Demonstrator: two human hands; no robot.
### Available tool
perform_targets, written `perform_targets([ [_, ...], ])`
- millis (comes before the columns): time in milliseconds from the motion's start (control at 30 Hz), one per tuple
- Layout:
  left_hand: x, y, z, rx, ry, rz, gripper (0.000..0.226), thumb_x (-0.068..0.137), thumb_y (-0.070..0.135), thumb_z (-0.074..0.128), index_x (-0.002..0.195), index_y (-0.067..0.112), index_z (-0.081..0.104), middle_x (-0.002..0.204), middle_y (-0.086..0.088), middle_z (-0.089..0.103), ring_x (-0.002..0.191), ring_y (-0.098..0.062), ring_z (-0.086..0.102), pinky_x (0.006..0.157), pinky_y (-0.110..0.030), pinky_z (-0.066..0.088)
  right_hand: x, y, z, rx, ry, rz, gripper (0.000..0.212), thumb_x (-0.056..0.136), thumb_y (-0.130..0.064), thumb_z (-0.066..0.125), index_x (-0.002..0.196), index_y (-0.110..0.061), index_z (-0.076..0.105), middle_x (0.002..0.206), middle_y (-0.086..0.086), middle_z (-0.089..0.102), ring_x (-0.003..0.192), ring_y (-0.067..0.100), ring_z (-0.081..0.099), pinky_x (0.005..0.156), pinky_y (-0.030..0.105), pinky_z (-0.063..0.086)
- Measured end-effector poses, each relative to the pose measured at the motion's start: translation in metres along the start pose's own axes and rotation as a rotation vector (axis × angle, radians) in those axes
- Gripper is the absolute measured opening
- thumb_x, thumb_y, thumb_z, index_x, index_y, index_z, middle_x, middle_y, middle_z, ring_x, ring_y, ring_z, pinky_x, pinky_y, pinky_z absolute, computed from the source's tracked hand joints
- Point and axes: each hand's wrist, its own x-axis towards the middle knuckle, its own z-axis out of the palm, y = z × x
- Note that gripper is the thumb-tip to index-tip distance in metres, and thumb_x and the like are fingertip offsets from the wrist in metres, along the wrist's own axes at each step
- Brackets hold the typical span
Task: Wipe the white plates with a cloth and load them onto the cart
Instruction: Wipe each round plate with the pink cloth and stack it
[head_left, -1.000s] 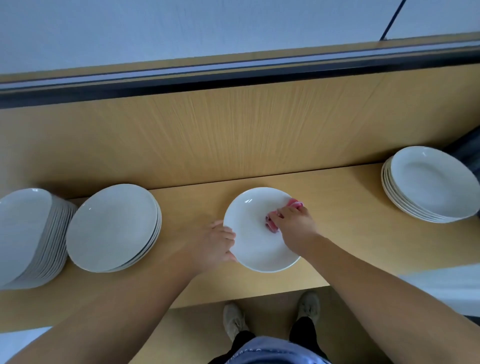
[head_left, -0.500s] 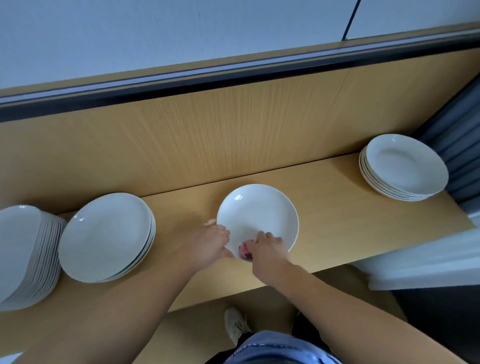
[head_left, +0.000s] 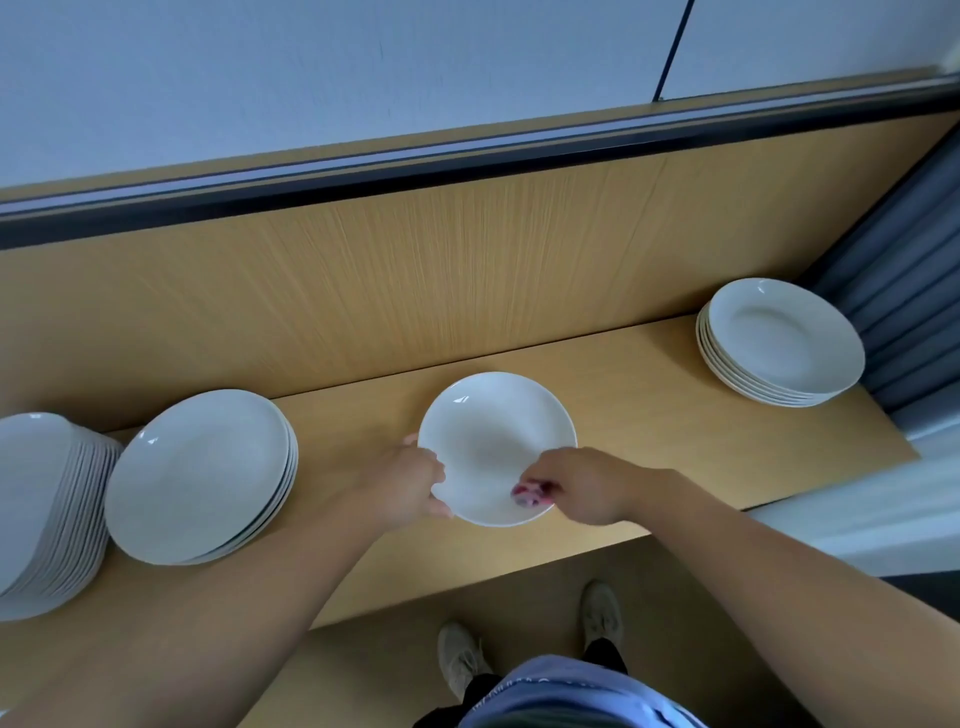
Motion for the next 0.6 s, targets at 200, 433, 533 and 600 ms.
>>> perform_targets([
  [200, -0.003, 0.053, -0.005, -0.129, 0.015, 0.003, 0.054, 0.085, 0.057, 0.056, 0.121, 0.016, 0.057, 0.125, 0.006, 0.054, 0.118, -0.017, 0.048, 0.095, -0.034, 0.045, -0.018, 0.042, -0.041, 0.097, 0.301, 0.055, 0.018, 0.096, -0.012, 0.046, 0.103, -0.009, 0.062, 0.095, 0.005, 0.060, 0.088, 0.025, 0.053, 0.083, 0.040, 0.045],
  [433, 0.023, 0.133, 0.010, -0.085, 0.190, -0.067, 0.058, 0.088, 0.049, 0.053, 0.134, 0.016, 0.039, 0.140, -0.002, 0.043, 0.127, -0.023, 0.041, 0.105, -0.037, 0.035, -0.013, 0.065, -0.053, 0.078, 0.380, -0.019, 0.018, 0.091, -0.010, 0.046, 0.091, -0.023, 0.058, 0.088, -0.003, 0.054, 0.085, 0.020, 0.052, 0.077, 0.040, 0.047],
  [533, 0.032, 0.148, 0.013, -0.143, 0.131, -0.205, 0.058, 0.090, 0.031, 0.053, 0.141, 0.015, 0.031, 0.142, -0.005, 0.042, 0.127, -0.026, 0.043, 0.105, -0.040, 0.037, -0.013, 0.072, -0.059, 0.080, 0.374, -0.062, 0.016, 0.092, -0.009, 0.047, 0.094, -0.019, 0.060, 0.089, -0.002, 0.054, 0.088, 0.020, 0.052, 0.080, 0.039, 0.047],
  [600, 0.036, 0.152, 0.013, -0.220, 0.121, -0.291, 0.049, 0.091, 0.017, 0.048, 0.138, 0.013, 0.035, 0.137, -0.006, 0.046, 0.117, -0.027, 0.051, 0.095, -0.038, 0.044, -0.012, 0.076, -0.062, 0.071, 0.364, -0.084, 0.014, 0.093, -0.010, 0.048, 0.094, -0.018, 0.060, 0.090, -0.002, 0.054, 0.088, 0.021, 0.052, 0.080, 0.039, 0.047],
])
